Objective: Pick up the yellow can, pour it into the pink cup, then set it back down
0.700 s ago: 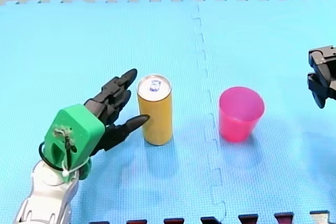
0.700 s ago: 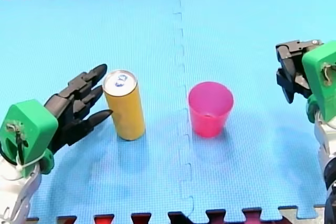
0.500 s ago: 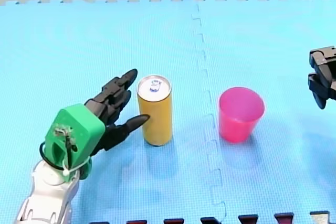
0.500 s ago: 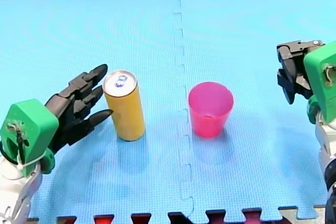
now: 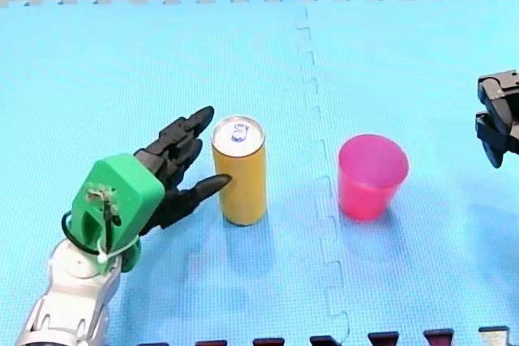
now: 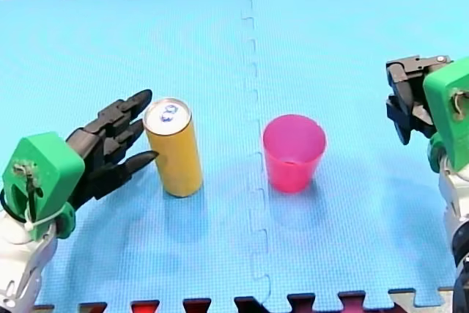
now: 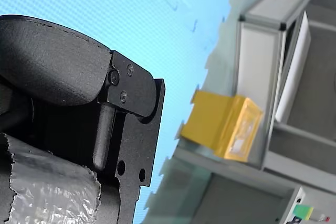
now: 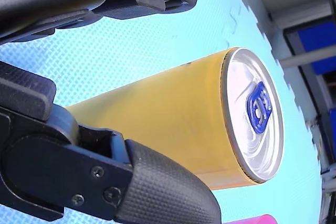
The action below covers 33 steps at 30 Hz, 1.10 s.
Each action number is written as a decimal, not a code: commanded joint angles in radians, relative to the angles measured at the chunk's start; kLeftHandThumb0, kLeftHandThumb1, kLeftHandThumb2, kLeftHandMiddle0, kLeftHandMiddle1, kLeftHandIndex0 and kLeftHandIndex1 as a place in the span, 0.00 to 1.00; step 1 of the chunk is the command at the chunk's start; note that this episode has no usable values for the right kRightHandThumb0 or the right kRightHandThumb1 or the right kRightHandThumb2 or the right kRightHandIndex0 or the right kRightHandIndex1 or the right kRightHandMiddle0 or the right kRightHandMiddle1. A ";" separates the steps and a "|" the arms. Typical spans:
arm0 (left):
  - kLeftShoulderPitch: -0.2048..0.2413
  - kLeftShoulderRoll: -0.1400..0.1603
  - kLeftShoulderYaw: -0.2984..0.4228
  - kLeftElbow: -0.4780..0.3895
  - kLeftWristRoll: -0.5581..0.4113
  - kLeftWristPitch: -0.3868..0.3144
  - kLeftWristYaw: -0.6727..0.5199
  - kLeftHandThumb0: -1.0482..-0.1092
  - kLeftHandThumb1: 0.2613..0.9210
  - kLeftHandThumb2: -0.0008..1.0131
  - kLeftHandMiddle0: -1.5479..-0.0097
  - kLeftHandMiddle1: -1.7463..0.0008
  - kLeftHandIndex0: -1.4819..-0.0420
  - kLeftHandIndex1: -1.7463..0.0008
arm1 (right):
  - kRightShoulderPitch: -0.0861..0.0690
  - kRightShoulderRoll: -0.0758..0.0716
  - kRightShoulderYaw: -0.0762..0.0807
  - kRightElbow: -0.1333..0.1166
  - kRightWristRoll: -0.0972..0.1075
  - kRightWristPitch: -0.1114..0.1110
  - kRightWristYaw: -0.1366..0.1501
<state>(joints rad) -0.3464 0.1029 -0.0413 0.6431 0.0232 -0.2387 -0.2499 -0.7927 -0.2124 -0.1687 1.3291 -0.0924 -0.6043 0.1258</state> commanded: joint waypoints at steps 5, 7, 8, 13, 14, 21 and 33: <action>-0.025 0.008 -0.009 0.031 0.024 0.005 0.013 0.00 1.00 0.03 0.88 0.99 0.87 1.00 | 0.001 -0.004 0.000 0.001 0.000 -0.008 0.003; -0.032 0.008 -0.011 0.041 0.030 0.005 0.018 0.00 1.00 0.02 0.88 0.99 0.87 1.00 | 0.001 -0.003 0.000 0.002 0.000 -0.008 0.003; -0.037 0.008 -0.012 0.047 0.032 0.005 0.020 0.00 1.00 0.02 0.88 0.99 0.87 1.00 | 0.002 -0.002 -0.001 0.002 0.000 -0.008 0.002; -0.051 0.004 -0.010 0.074 0.035 -0.005 0.025 0.00 0.99 0.01 0.88 0.99 0.88 1.00 | 0.002 -0.001 -0.003 0.004 0.001 -0.007 -0.001; -0.053 0.003 -0.010 0.079 0.035 -0.008 0.026 0.00 0.99 0.01 0.87 0.99 0.88 1.00 | 0.001 -0.001 -0.004 0.004 0.001 -0.005 -0.001; -0.062 -0.005 -0.009 0.091 0.034 -0.015 0.032 0.00 0.98 0.01 0.87 0.99 0.88 1.00 | -0.002 -0.006 -0.006 0.005 0.001 -0.003 0.004; -0.066 -0.021 -0.014 0.096 0.032 -0.011 0.028 0.00 0.98 0.01 0.87 0.99 0.89 1.00 | -0.005 -0.007 -0.005 0.005 0.000 0.001 0.013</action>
<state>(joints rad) -0.4060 0.0791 -0.0542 0.7356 0.0557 -0.2479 -0.2213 -0.7933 -0.2140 -0.1731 1.3329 -0.0932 -0.6076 0.1369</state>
